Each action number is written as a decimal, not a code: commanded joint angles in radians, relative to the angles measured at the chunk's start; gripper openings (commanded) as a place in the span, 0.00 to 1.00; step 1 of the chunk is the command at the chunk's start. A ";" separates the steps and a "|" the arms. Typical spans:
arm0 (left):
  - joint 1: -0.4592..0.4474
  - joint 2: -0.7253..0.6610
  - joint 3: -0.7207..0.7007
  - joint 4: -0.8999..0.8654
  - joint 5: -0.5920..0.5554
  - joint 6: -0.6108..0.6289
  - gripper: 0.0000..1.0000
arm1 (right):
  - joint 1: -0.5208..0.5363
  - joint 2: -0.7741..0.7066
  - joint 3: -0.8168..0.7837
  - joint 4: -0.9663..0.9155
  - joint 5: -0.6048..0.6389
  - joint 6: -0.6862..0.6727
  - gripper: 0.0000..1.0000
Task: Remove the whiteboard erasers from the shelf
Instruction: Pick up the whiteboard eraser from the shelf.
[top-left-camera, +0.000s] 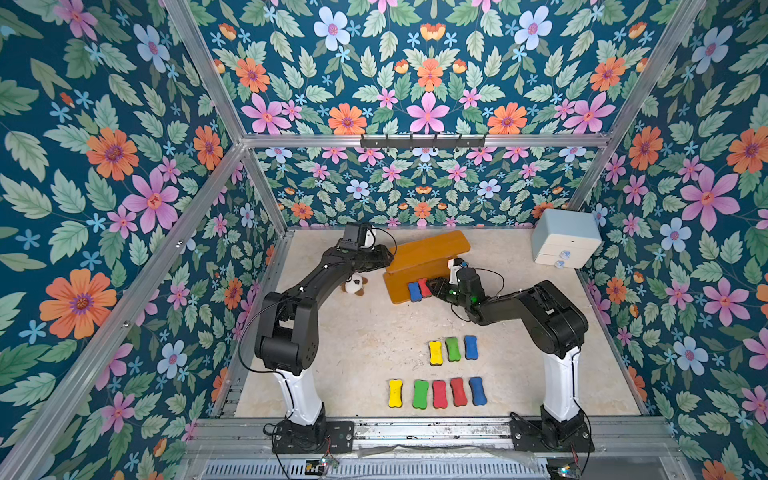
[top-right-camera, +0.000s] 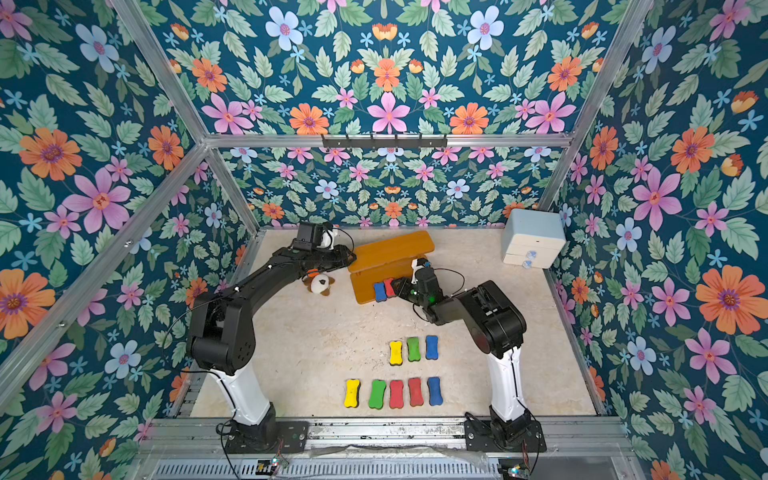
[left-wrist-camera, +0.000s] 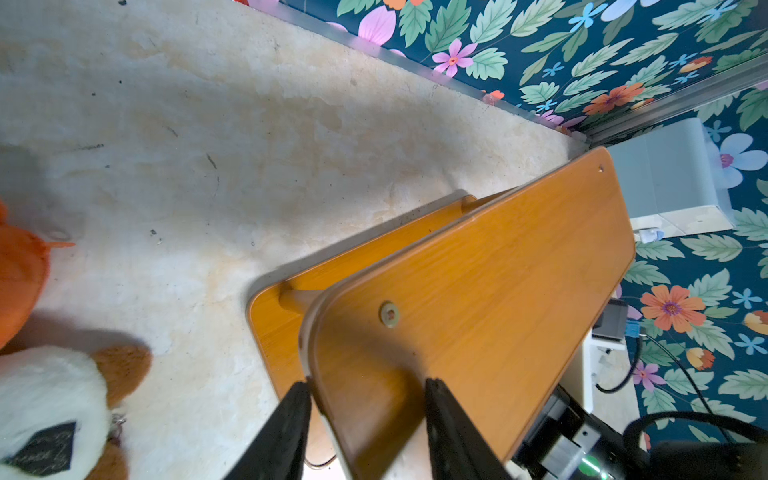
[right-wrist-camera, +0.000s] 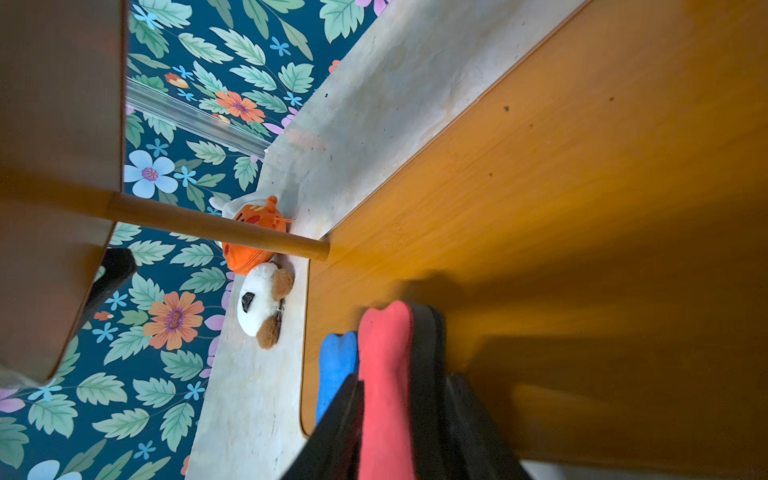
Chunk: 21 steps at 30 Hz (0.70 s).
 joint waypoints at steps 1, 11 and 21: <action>0.001 0.004 -0.003 -0.023 0.000 -0.001 0.49 | 0.005 0.016 0.016 0.012 -0.003 0.004 0.38; 0.000 0.004 -0.008 -0.021 0.001 -0.001 0.49 | 0.006 0.011 -0.011 0.004 0.022 0.004 0.21; 0.001 -0.024 -0.016 -0.023 -0.017 -0.007 0.50 | 0.013 -0.047 -0.055 -0.015 0.072 0.027 0.00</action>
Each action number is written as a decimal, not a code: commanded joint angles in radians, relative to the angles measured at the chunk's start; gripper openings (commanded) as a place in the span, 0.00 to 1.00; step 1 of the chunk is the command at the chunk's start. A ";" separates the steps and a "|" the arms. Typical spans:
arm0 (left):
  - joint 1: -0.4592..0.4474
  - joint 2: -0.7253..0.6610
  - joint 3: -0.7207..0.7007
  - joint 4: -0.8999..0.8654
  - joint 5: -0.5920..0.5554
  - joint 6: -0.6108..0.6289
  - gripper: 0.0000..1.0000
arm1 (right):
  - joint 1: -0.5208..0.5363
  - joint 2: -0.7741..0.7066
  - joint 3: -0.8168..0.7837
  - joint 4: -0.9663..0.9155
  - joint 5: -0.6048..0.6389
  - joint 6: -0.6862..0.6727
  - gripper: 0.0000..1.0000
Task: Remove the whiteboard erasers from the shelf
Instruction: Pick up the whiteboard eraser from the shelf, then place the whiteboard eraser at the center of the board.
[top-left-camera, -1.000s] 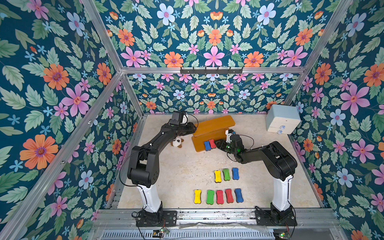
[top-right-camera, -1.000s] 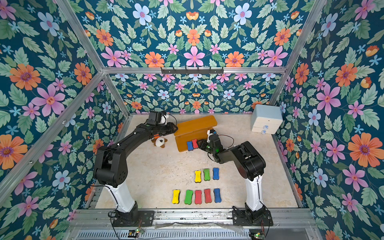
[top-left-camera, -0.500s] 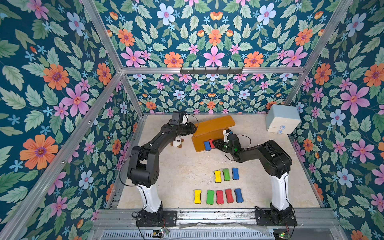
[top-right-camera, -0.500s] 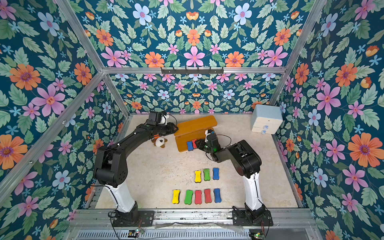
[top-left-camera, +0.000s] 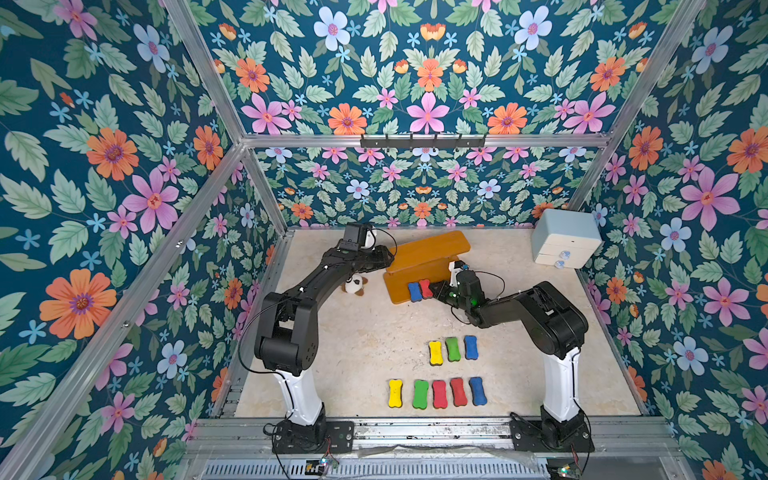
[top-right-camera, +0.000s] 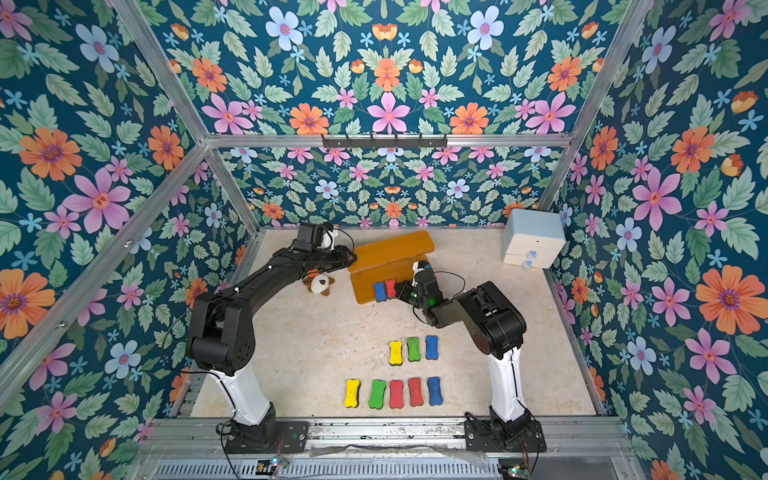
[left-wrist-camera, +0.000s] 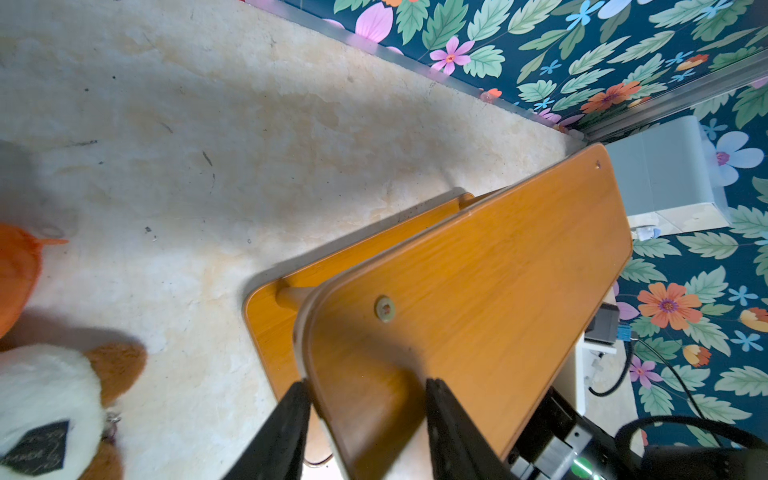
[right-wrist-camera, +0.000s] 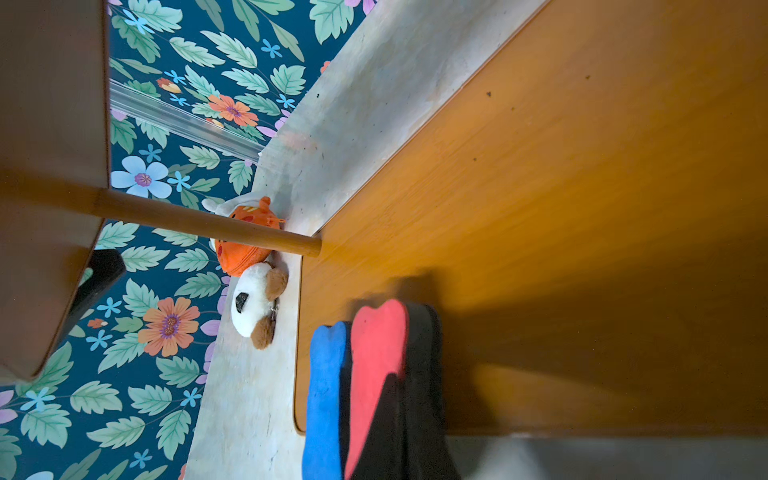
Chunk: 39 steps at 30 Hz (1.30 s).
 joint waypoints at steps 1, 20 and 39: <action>0.001 -0.019 -0.009 -0.025 -0.016 -0.007 0.50 | 0.006 -0.030 -0.013 -0.024 0.042 0.012 0.00; 0.001 -0.353 -0.387 -0.009 -0.035 -0.005 0.53 | 0.461 -0.499 -0.291 -0.272 0.598 0.317 0.00; 0.001 -0.440 -0.431 0.003 -0.020 0.010 0.53 | 0.634 -0.418 -0.278 -0.450 0.645 0.493 0.00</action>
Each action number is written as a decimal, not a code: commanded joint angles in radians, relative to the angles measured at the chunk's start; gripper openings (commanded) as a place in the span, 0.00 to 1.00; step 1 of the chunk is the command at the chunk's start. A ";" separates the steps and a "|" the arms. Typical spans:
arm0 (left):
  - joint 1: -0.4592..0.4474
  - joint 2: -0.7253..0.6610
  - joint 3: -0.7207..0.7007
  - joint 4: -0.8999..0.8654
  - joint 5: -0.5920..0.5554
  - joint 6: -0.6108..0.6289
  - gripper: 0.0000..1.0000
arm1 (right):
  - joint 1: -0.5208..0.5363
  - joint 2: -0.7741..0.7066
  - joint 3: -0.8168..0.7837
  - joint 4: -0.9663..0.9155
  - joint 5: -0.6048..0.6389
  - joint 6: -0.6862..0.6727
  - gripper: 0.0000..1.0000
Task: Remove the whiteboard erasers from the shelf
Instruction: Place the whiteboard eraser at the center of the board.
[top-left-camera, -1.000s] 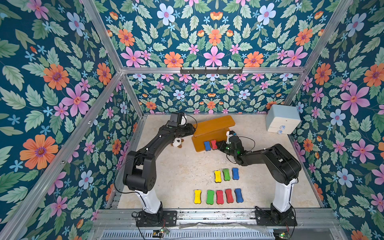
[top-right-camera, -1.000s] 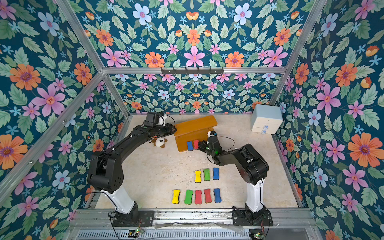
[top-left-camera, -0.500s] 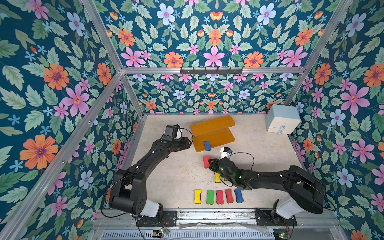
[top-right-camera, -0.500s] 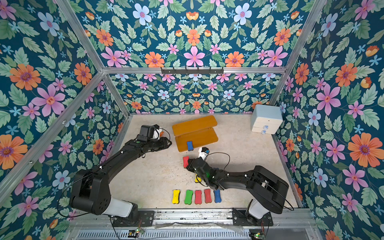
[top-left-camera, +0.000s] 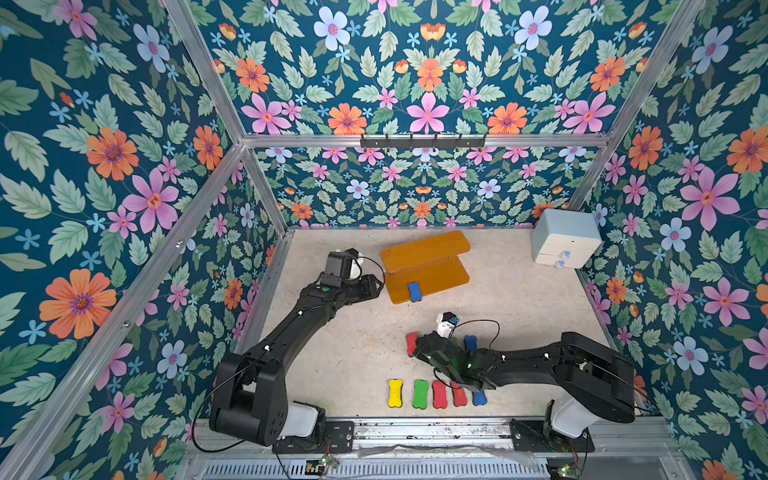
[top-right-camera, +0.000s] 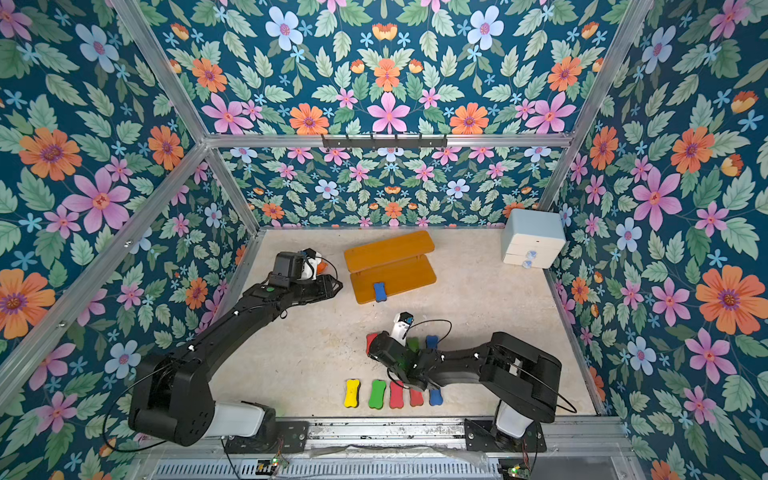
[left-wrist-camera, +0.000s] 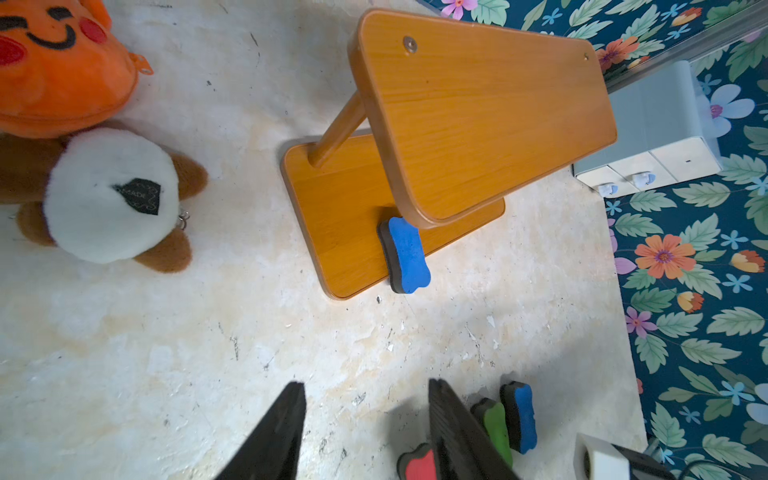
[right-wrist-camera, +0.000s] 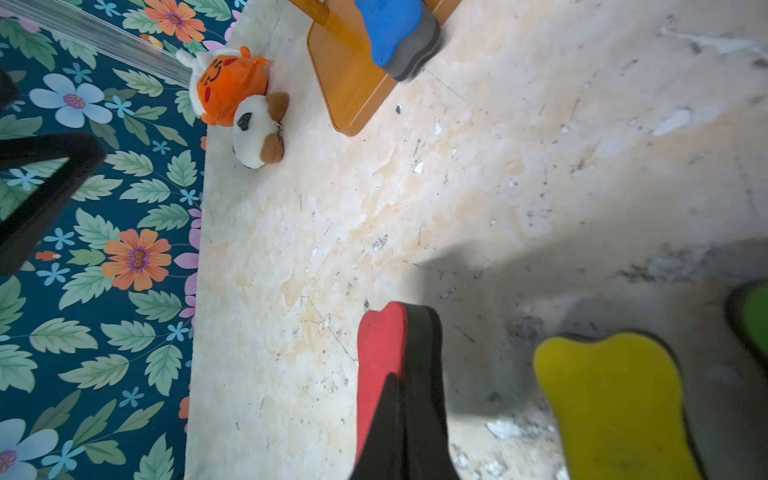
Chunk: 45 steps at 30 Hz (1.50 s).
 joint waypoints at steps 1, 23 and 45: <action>0.001 -0.003 0.004 0.006 0.000 0.021 0.53 | 0.009 0.004 -0.016 -0.030 0.028 0.034 0.00; 0.001 0.020 0.018 -0.007 -0.007 0.038 0.54 | 0.020 0.012 -0.057 0.007 0.014 0.056 0.07; 0.002 0.019 0.035 0.016 0.000 0.013 0.55 | 0.018 -0.070 -0.014 -0.022 0.044 -0.096 0.30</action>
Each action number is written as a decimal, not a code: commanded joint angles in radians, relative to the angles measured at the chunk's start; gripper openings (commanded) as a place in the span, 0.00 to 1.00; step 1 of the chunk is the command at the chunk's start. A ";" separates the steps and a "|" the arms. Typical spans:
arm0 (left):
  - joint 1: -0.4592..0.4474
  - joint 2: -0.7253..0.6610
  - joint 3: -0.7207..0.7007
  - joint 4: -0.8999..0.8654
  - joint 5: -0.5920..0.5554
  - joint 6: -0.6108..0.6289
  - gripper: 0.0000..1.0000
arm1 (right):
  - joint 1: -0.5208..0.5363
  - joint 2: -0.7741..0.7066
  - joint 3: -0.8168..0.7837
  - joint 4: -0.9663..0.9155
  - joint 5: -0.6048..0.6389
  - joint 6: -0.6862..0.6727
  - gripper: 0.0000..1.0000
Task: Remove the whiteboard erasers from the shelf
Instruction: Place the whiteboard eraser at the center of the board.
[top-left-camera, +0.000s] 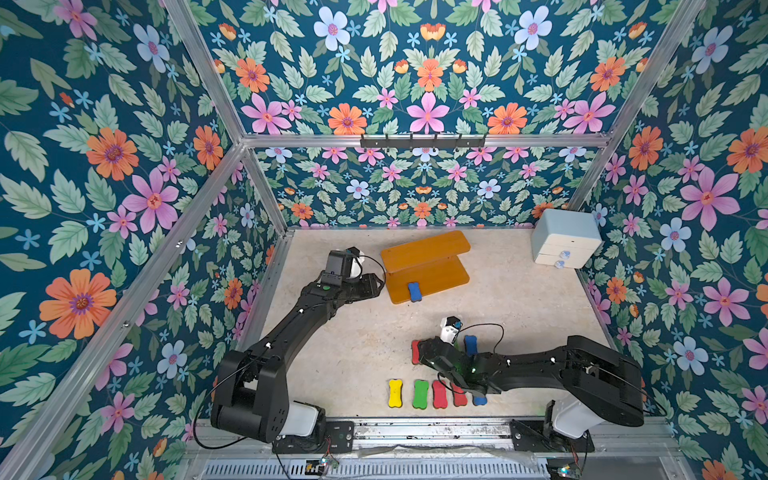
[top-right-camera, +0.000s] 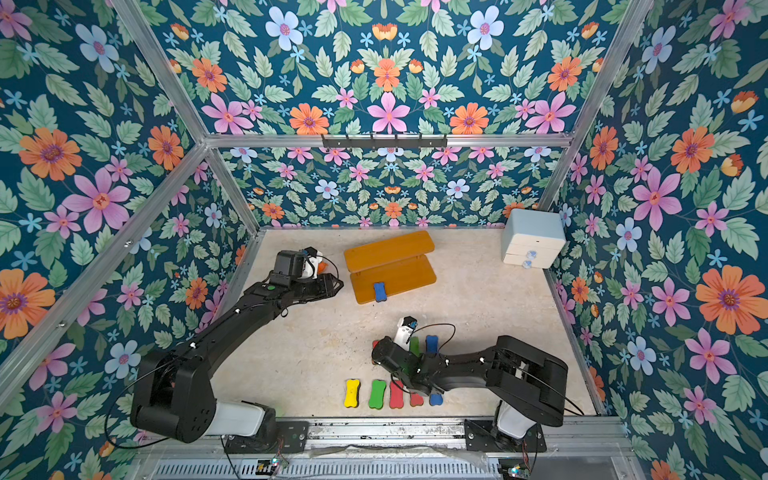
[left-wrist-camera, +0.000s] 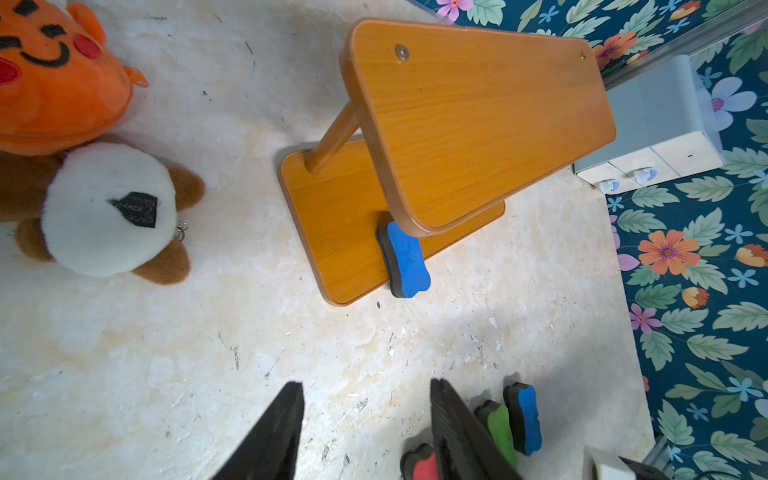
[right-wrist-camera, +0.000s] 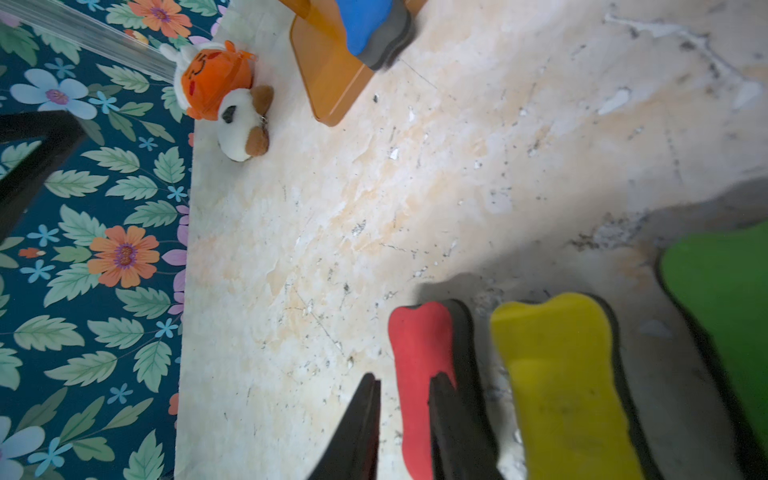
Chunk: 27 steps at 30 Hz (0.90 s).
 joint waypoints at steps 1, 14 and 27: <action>0.001 0.008 0.030 0.008 -0.006 -0.006 0.55 | -0.009 -0.025 0.014 0.007 0.034 -0.129 0.31; 0.006 0.230 0.340 -0.058 -0.106 0.003 0.55 | -0.320 -0.015 0.038 0.209 -0.281 -0.424 0.36; 0.019 0.388 0.454 -0.050 -0.104 -0.003 0.53 | -0.537 0.223 0.205 0.323 -0.512 -0.523 0.36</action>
